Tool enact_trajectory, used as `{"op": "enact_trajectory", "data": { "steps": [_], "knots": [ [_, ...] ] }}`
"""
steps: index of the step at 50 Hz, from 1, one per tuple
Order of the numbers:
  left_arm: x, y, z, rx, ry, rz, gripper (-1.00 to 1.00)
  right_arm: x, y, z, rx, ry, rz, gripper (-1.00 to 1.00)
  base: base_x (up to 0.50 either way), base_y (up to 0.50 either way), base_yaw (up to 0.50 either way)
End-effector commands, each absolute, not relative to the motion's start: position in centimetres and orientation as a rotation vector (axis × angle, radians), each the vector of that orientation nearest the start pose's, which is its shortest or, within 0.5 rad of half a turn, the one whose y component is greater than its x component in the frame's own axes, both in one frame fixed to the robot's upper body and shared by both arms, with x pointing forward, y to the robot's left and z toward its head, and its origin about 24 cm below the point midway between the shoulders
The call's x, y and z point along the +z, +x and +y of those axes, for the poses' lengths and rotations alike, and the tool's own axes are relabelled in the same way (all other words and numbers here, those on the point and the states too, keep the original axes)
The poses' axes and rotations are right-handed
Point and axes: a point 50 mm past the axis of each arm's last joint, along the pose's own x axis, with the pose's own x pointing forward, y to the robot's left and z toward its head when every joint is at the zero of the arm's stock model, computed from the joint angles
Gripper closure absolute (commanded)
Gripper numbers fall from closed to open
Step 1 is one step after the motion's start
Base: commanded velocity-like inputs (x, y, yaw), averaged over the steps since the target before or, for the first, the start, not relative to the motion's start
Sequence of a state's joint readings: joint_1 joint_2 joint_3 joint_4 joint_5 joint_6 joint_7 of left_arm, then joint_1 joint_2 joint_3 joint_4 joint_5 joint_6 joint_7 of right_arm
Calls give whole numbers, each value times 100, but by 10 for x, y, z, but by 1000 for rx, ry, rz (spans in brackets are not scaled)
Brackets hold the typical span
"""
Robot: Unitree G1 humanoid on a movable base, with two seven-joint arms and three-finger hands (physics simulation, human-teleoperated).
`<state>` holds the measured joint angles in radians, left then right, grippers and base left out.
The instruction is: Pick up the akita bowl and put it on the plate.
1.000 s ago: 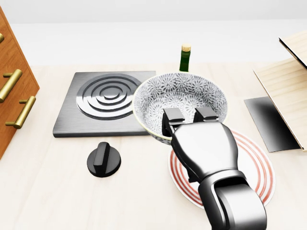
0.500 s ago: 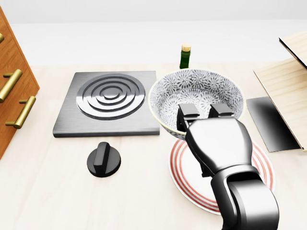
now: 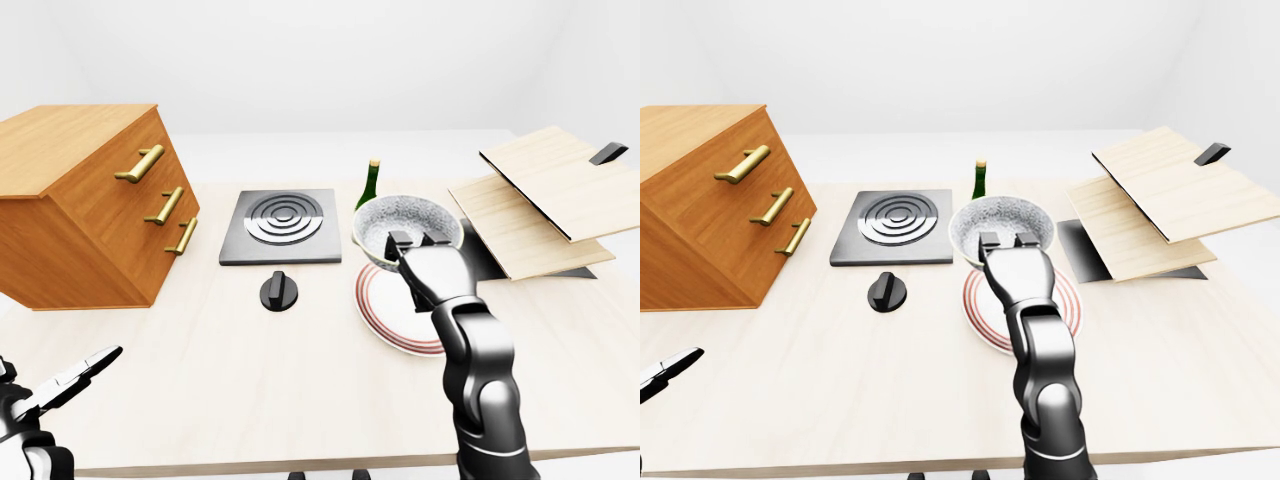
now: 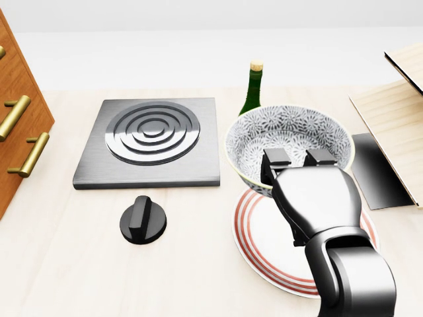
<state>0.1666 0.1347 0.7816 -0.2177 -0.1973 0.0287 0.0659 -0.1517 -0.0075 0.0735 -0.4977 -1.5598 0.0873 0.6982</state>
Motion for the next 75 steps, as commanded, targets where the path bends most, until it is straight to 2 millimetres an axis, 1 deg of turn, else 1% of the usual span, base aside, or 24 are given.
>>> {"op": "enact_trajectory", "data": {
  "steps": [1, 10, 27, 40, 44, 46, 52, 57, 65, 66, 68, 75],
  "knots": [
    [91, 142, 349, 838, 75, -155, -100, 153, 253, -138, 63, -1557, 39, 100, 0, 0, 0],
    [91, 142, 349, 839, 74, -154, -100, 154, 254, -144, 47, -1573, 56, 100, 0, 0, 0],
    [93, 142, 349, 840, 73, -155, -100, 148, 255, -156, 42, -1575, 104, 100, 0, 0, 0],
    [93, 142, 349, 840, 70, -156, -100, 140, 259, -159, 64, -1577, 142, 100, 0, 0, 0],
    [93, 142, 349, 839, 72, -156, -100, 140, 257, -157, 71, -1557, 133, 100, 0, 0, 0],
    [92, 142, 349, 839, 72, -156, -100, 139, 261, -157, 83, -1548, 134, 100, 0, 0, 0],
    [92, 142, 349, 839, 74, -156, -100, 135, 264, -153, 116, -1540, 132, 100, 0, 0, 0],
    [91, 142, 349, 839, 73, -157, -100, 124, 267, -150, 169, -1523, 160, 100, 0, 0, 0],
    [90, 143, 349, 839, 73, -156, -100, 116, 267, -150, 205, -1514, 183, 100, 0, 0, 0],
    [90, 143, 349, 840, 72, -156, -100, 110, 266, -149, 224, -1506, 198, 100, 0, 0, 0],
    [91, 143, 349, 840, 73, -156, -100, 107, 266, -149, 238, -1496, 204, 100, 0, 0, 0],
    [91, 143, 349, 840, 72, -156, -100, 105, 264, -153, 237, -1501, 219, 100, 0, 0, 0]
  ]
}}
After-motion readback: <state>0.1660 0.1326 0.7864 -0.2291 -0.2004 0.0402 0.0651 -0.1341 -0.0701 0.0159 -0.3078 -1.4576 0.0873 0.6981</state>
